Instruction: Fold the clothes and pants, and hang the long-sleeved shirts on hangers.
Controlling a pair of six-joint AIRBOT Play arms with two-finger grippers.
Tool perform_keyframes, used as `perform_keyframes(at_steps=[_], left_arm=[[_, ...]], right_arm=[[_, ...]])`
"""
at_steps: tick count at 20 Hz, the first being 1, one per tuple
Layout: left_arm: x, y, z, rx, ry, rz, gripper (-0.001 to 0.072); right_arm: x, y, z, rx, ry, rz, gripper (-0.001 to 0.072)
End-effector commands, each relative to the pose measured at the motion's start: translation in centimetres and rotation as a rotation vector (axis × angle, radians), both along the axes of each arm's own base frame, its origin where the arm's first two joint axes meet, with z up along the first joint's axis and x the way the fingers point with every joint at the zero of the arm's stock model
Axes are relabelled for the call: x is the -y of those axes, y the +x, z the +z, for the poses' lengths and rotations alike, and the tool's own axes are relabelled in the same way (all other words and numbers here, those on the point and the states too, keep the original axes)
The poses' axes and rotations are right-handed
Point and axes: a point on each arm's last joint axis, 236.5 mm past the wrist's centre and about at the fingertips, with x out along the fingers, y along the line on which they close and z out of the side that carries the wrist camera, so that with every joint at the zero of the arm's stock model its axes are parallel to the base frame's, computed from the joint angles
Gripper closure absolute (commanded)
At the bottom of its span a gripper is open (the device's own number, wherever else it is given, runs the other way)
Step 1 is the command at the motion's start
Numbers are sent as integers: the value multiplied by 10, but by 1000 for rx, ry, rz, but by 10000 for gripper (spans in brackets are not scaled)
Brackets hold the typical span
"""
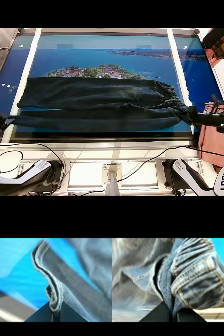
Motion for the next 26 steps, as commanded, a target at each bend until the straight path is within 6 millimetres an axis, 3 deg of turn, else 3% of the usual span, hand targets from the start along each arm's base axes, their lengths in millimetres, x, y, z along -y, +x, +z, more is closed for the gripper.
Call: perform_keyframes(at_steps=[1,4,6,9,11,13,15,17,21,26], left_arm=[[4,46,37,6,157,-48,678],[-5,89,66,52,330,-2,679],[-3,120,85,151,394,41,678],[6,163,102,291,434,81,678],[16,186,102,348,442,87,678],[27,201,82,335,411,78,678],[36,206,50,279,343,86,678],[37,207,34,249,290,120,678],[36,201,38,234,301,110,678],[26,163,25,63,286,112,678]], right_arm=[[18,2,33,-32,-128,-22,682],[-4,19,43,-28,-226,89,682],[-17,56,51,87,-314,136,683],[-14,107,50,162,-361,45,683],[-7,131,38,157,-344,-19,682],[-5,154,25,155,-322,-58,682],[-3,176,17,169,-311,-85,682],[-3,198,11,187,-305,-112,682],[-10,228,1,209,-305,-118,682],[-22,245,-6,234,-313,-108,681]])
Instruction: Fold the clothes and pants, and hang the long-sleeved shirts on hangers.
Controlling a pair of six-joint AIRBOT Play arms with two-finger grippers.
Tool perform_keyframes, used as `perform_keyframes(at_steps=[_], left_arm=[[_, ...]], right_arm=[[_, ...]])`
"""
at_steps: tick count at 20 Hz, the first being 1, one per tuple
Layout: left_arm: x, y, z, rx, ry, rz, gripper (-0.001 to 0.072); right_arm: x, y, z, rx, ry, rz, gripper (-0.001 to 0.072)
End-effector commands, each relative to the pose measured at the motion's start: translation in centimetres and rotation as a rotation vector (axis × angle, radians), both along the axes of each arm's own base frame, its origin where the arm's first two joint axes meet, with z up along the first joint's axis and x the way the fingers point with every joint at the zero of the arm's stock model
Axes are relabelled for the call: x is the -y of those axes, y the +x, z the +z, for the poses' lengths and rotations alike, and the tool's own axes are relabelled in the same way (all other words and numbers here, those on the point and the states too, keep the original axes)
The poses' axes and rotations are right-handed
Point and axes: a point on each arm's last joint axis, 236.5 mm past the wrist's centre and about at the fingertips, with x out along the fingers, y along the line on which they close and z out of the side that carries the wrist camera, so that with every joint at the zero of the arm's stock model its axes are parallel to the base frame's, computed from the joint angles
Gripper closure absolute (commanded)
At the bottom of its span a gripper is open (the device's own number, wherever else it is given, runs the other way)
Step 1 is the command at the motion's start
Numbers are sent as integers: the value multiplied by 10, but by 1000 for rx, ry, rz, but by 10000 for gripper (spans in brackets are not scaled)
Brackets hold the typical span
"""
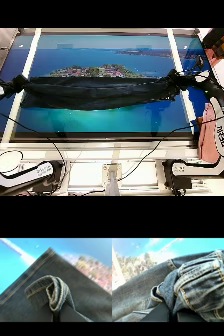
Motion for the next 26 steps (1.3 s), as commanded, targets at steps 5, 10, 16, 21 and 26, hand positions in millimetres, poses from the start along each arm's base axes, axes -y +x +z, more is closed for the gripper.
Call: perform_keyframes(at_steps=[5,10,16,21,26], left_arm=[[-21,-22,28,-117,82,-3,678],[-44,-29,30,-123,77,120,678],[-23,-24,-17,-235,18,75,676],[-10,6,-40,-164,-73,81,674],[-10,49,-19,18,-6,68,671]], right_arm=[[3,32,16,124,-20,-51,680],[13,46,30,204,-24,-102,680],[-10,62,20,244,-16,-99,680],[-17,79,6,291,-42,-118,679],[0,93,16,379,-79,-176,669]])
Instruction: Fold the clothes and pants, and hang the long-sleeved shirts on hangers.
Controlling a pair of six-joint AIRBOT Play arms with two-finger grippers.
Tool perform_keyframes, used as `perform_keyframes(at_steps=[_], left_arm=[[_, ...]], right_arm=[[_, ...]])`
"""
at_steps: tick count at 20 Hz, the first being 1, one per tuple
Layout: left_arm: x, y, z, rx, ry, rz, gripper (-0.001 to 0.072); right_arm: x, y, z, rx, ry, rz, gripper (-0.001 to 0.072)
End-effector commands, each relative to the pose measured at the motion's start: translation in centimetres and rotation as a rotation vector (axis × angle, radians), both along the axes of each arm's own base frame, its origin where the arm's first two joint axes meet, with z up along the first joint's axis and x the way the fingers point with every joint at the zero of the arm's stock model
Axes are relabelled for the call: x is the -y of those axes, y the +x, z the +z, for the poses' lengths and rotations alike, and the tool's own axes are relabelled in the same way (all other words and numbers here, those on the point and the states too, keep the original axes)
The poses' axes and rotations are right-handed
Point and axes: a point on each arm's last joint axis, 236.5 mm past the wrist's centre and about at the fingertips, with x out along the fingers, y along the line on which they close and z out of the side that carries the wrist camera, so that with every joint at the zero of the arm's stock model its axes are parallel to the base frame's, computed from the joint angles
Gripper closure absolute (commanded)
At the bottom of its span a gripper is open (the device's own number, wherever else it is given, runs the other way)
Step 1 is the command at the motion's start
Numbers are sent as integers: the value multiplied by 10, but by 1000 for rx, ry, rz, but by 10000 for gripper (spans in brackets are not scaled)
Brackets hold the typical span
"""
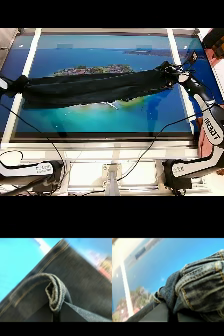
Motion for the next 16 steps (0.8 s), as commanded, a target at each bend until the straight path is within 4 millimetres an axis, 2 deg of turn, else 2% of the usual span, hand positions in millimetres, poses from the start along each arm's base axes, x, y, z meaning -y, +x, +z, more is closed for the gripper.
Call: perform_keyframes(at_steps=[1,2,3,6,9,11,13,15,16], left_arm=[[0,25,9,106,27,1,587],[2,24,2,88,18,-1,332],[5,21,-6,61,4,-4,-9],[10,7,-19,-16,-22,-14,0],[1,-12,-18,-82,-8,-11,3],[-10,-40,-18,-171,-9,6,14],[-19,-82,-28,-312,-54,37,15],[-21,-123,-39,-448,-118,17,18],[-20,-135,-43,-480,-154,-3,18]], right_arm=[[9,10,7,64,-25,-39,503],[9,10,6,59,-26,-36,117],[9,10,6,58,-27,-35,12],[11,9,6,58,-28,-38,12],[21,4,5,31,-20,-42,20],[31,-3,-2,-15,-2,-43,22],[40,-14,-12,-73,20,-40,28],[45,-26,-24,-142,44,-29,28],[48,-32,-29,-171,49,-22,28]])
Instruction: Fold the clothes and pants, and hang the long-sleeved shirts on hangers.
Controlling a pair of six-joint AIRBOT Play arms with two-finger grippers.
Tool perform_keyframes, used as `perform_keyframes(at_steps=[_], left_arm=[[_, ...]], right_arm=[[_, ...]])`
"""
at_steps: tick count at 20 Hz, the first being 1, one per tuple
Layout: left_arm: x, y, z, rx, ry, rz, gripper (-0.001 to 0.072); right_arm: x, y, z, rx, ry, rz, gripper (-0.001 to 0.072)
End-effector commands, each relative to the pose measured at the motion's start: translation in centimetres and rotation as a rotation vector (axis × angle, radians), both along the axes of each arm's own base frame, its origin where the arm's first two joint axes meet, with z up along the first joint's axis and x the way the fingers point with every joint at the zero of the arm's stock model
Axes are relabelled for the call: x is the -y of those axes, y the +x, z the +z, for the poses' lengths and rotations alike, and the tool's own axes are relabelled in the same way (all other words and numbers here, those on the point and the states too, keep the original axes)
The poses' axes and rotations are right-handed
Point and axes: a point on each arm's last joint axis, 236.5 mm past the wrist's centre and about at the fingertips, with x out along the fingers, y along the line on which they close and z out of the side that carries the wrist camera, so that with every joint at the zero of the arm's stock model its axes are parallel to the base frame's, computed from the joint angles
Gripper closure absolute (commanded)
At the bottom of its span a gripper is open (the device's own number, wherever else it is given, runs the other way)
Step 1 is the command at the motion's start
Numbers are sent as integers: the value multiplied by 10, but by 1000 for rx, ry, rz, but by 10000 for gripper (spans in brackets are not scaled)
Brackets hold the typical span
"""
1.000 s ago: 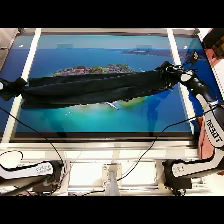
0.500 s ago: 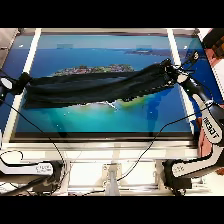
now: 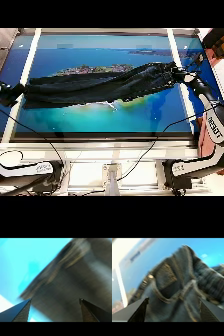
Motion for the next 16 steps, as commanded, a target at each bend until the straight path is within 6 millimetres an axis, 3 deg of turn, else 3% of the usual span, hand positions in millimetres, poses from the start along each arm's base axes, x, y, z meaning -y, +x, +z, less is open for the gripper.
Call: perform_keyframes(at_steps=[1,5,10,13,16], left_arm=[[6,-55,-13,-162,-142,-20,16],[19,-45,-22,-97,-264,39,4],[15,-35,-41,-81,-304,158,12],[13,-20,-36,-9,-302,126,13],[11,-27,-34,-5,-341,121,14]], right_arm=[[7,-24,-21,-126,34,33,28],[5,-36,-31,-189,48,59,28],[-10,-47,-39,-248,107,89,28],[-17,-56,-44,-291,126,114,28],[-20,-60,-46,-309,135,124,28]])
